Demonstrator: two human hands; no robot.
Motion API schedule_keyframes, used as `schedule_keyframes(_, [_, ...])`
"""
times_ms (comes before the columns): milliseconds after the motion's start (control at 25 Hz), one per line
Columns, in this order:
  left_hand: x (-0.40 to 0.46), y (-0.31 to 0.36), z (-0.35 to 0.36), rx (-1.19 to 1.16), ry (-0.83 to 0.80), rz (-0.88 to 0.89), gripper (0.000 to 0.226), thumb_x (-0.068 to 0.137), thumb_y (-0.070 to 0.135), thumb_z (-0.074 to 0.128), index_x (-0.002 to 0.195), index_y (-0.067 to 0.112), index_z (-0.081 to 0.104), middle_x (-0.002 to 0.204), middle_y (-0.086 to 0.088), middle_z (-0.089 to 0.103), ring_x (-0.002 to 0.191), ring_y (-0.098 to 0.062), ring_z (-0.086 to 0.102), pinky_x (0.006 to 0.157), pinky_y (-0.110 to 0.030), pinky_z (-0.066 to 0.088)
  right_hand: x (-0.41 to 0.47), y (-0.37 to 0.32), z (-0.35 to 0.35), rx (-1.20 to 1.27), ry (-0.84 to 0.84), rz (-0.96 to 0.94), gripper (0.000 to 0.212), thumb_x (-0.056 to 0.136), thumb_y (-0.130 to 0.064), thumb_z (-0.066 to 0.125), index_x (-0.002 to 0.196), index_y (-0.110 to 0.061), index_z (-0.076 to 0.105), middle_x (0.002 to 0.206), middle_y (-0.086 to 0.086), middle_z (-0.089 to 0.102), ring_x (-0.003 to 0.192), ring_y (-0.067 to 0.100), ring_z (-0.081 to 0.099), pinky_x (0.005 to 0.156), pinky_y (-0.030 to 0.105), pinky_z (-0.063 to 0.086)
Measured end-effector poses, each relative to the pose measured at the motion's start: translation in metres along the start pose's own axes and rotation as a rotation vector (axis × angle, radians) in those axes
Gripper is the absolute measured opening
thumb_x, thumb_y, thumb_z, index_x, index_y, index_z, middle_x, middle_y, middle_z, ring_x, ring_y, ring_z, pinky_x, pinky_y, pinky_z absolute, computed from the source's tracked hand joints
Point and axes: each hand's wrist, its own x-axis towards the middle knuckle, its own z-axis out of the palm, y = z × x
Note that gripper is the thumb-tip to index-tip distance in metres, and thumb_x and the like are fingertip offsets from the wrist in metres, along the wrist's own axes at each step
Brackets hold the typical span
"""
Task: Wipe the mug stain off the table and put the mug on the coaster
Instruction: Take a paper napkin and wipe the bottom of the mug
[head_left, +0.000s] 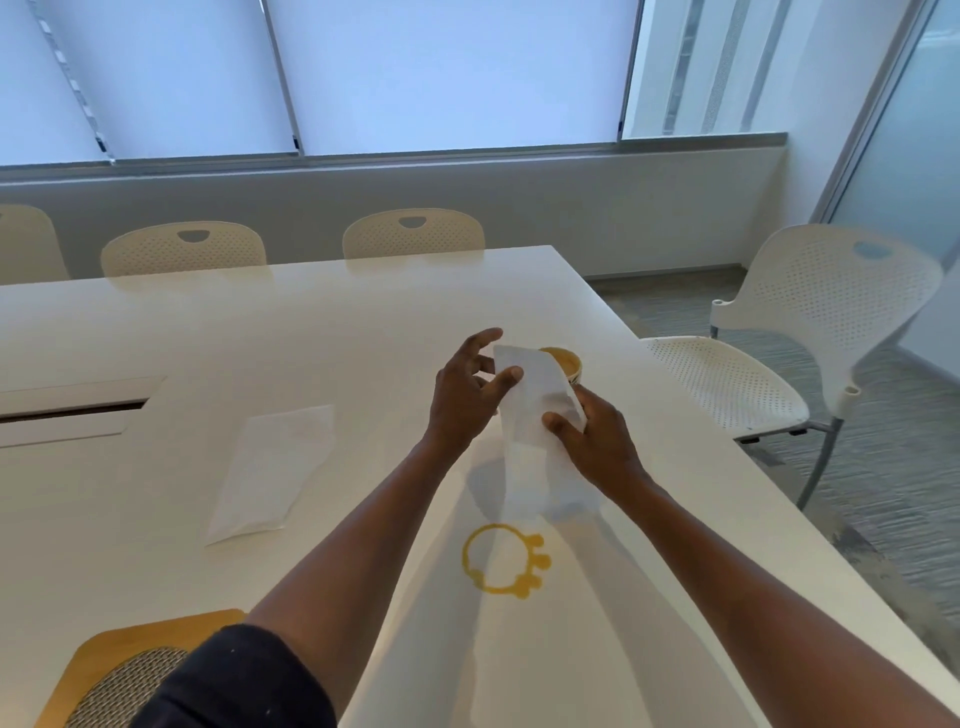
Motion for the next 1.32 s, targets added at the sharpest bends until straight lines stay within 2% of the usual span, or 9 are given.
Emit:
schedule_keyframes(120, [0.008,-0.014,0.017,0.049,0.052,-0.092,0.031,0.097,0.028,0.061,0.126,0.018,0.062,0.095,0.006,0.069,0.061,-0.018,0.069,0.069,-0.036,0.057,0.006,0.019,-0.019,0.032,0.011,0.126,0.014,0.091,-0.023,0.063,0.103,-0.028,0.069,0.083,-0.014,0.070,0.076,0.001,0.065,0.059,0.018,0.045])
schedule_keyframes(240, [0.015,-0.031,0.032,0.172,0.067,-0.191,0.029,0.101,0.025,0.052,0.126,0.015,0.064,0.114,-0.003,0.068,0.095,-0.025,0.068,0.095,-0.038,0.050,0.011,0.038,-0.037,0.066,0.087,0.283,0.010,0.088,-0.026,0.063,0.082,-0.032,0.067,0.072,-0.018,0.068,0.064,-0.004,0.063,0.048,0.014,0.041])
schedule_keyframes(320, [0.020,-0.038,0.040,0.195,0.035,-0.256,0.031,0.101,0.024,0.051,0.129,0.014,0.061,0.122,-0.005,0.065,0.110,-0.026,0.062,0.100,-0.039,0.047,0.016,0.051,-0.045,0.119,0.154,0.364,0.017,0.087,-0.024,0.062,0.074,-0.033,0.066,0.070,-0.015,0.068,0.060,-0.002,0.063,0.047,0.016,0.042])
schedule_keyframes(400, [0.023,-0.043,0.048,0.149,-0.005,-0.327,0.031,0.102,0.027,0.050,0.129,0.014,0.060,0.123,-0.005,0.064,0.099,-0.027,0.068,0.090,-0.044,0.055,0.021,0.063,-0.051,0.174,0.197,0.420,0.018,0.087,-0.019,0.061,0.074,-0.031,0.066,0.074,-0.012,0.069,0.068,0.006,0.065,0.056,0.024,0.045])
schedule_keyframes(480, [0.027,-0.048,0.054,0.085,-0.040,-0.381,0.029,0.102,0.030,0.049,0.123,0.015,0.063,0.115,-0.003,0.067,0.076,-0.019,0.070,0.066,-0.034,0.059,0.027,0.075,-0.055,0.206,0.201,0.452,0.014,0.088,-0.016,0.060,0.084,-0.028,0.066,0.082,-0.010,0.068,0.078,0.016,0.066,0.066,0.029,0.048])
schedule_keyframes(560, [0.030,-0.054,0.057,-0.016,-0.058,-0.422,0.027,0.103,0.032,0.049,0.110,0.014,0.067,0.104,-0.005,0.069,0.065,-0.017,0.066,0.053,-0.028,0.052,0.033,0.084,-0.057,0.223,0.198,0.464,0.017,0.088,-0.013,0.059,0.096,-0.027,0.065,0.087,-0.007,0.068,0.082,0.017,0.065,0.071,0.032,0.050])
schedule_keyframes(920, [0.044,-0.079,0.073,-0.300,-0.072,-0.524,0.047,0.097,0.053,0.051,0.084,0.010,0.065,0.076,-0.003,0.066,0.047,-0.015,0.052,0.042,-0.025,0.038,0.049,0.108,-0.058,0.283,0.184,0.514,0.021,0.089,-0.008,0.058,0.088,-0.028,0.062,0.085,-0.010,0.067,0.079,0.010,0.062,0.065,0.028,0.047])
schedule_keyframes(1120, [0.053,-0.080,0.075,-0.329,-0.081,-0.588,0.054,0.094,0.061,0.052,0.068,0.013,0.057,0.064,-0.007,0.061,0.042,-0.014,0.045,0.040,-0.022,0.027,0.054,0.115,-0.059,0.281,0.156,0.534,0.022,0.090,-0.008,0.055,0.093,-0.028,0.062,0.087,-0.008,0.067,0.082,0.013,0.063,0.073,0.033,0.050])
schedule_keyframes(1320, [0.057,-0.070,0.084,-0.320,-0.031,-0.603,0.053,0.094,0.057,0.053,0.064,0.014,0.047,0.058,-0.002,0.047,0.038,-0.007,0.035,0.034,-0.018,0.027,0.057,0.117,-0.060,0.289,0.146,0.556,0.024,0.091,-0.009,0.054,0.085,-0.031,0.062,0.083,-0.011,0.066,0.077,0.008,0.061,0.061,0.025,0.044])
